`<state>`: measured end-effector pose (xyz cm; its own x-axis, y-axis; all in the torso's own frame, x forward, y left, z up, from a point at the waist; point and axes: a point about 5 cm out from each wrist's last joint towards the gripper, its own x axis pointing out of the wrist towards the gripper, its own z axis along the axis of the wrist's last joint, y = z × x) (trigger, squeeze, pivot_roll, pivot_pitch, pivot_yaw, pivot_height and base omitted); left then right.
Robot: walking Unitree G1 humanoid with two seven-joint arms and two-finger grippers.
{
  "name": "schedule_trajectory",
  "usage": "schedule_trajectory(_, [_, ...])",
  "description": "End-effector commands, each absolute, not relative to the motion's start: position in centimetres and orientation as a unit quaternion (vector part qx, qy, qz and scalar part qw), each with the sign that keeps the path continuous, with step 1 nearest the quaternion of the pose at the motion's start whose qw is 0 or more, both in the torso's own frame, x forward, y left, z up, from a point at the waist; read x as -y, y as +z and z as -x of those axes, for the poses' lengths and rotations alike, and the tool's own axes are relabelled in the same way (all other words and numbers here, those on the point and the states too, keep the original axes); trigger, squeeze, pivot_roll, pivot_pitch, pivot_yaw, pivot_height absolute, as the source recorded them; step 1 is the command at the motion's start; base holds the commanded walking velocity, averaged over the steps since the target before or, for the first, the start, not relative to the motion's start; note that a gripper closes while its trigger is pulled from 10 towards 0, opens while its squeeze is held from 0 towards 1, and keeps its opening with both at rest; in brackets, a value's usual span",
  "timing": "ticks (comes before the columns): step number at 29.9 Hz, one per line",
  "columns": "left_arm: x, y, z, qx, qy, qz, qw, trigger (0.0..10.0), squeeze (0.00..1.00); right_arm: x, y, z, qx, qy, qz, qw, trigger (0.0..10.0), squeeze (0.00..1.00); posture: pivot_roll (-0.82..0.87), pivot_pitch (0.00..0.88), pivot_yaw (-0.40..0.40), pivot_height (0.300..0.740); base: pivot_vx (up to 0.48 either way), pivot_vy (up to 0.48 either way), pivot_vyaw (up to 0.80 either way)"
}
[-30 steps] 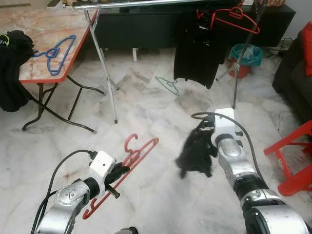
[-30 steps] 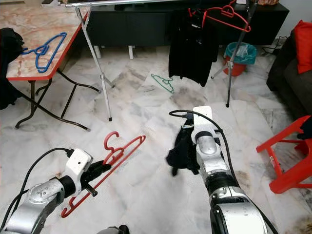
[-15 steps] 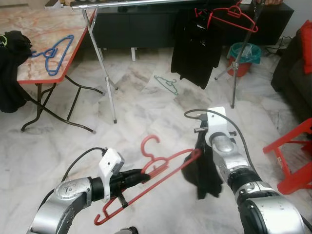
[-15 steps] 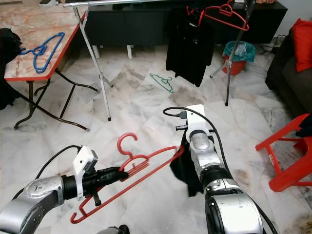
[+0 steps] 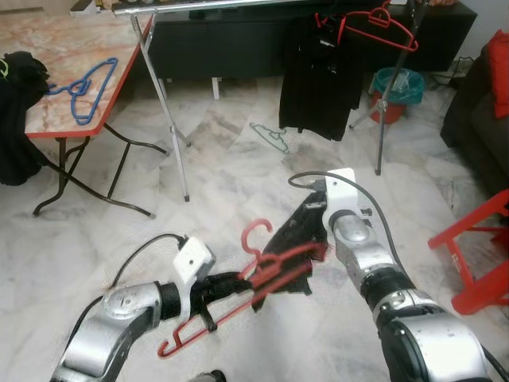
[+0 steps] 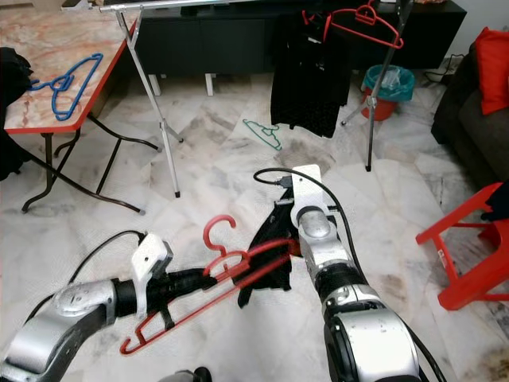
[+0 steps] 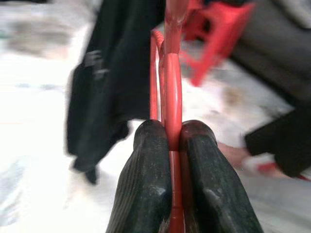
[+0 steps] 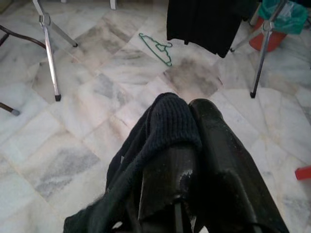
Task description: Hang hanger
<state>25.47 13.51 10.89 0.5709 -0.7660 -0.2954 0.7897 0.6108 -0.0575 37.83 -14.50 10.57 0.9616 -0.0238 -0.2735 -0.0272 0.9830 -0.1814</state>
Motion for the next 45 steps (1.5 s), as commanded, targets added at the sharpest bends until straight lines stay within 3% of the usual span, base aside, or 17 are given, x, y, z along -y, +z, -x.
schedule_trajectory(1, [-14.0, 11.0, -25.8, -0.139, -0.421, -0.051, 0.895, 10.0, 0.00, 14.0, 11.6, -38.3, -0.121, 0.007, 0.087, 0.989, 10.0, 0.00, 0.04, 0.118, 0.015, 0.740, 0.000, 0.000, 0.00])
schedule_trajectory(9, [-14.0, 11.0, -26.2, -0.129, -0.397, -0.052, 0.907, 10.0, 0.00, 14.2, 11.2, -38.0, -0.127, 0.011, 0.085, 0.988, 10.0, 0.00, 0.04, 0.119, 0.014, 0.740, 0.000, 0.000, 0.00])
schedule_trajectory(25, [-12.2, 11.4, -24.5, -0.127, -0.473, 0.007, 0.872, 10.0, 0.00, 13.6, 10.8, -37.7, -0.148, 0.032, 0.080, 0.985, 10.0, 0.00, 0.04, 0.113, 0.011, 0.740, 0.000, 0.000, 0.00])
schedule_trajectory(39, [-14.0, 10.7, -27.7, -0.118, -0.320, -0.053, 0.939, 10.0, 0.00, 12.9, 11.2, -37.3, -0.144, 0.056, 0.072, 0.985, 10.0, 0.00, 0.03, 0.108, 0.013, 0.740, 0.000, 0.000, 0.00])
schedule_trajectory(45, [-13.0, 11.4, -27.0, -0.096, -0.371, -0.008, 0.923, 10.0, 0.00, 12.8, 10.9, -36.9, -0.150, 0.061, 0.073, 0.984, 10.0, 0.00, 0.03, 0.108, 0.013, 0.740, 0.000, 0.000, 0.00])
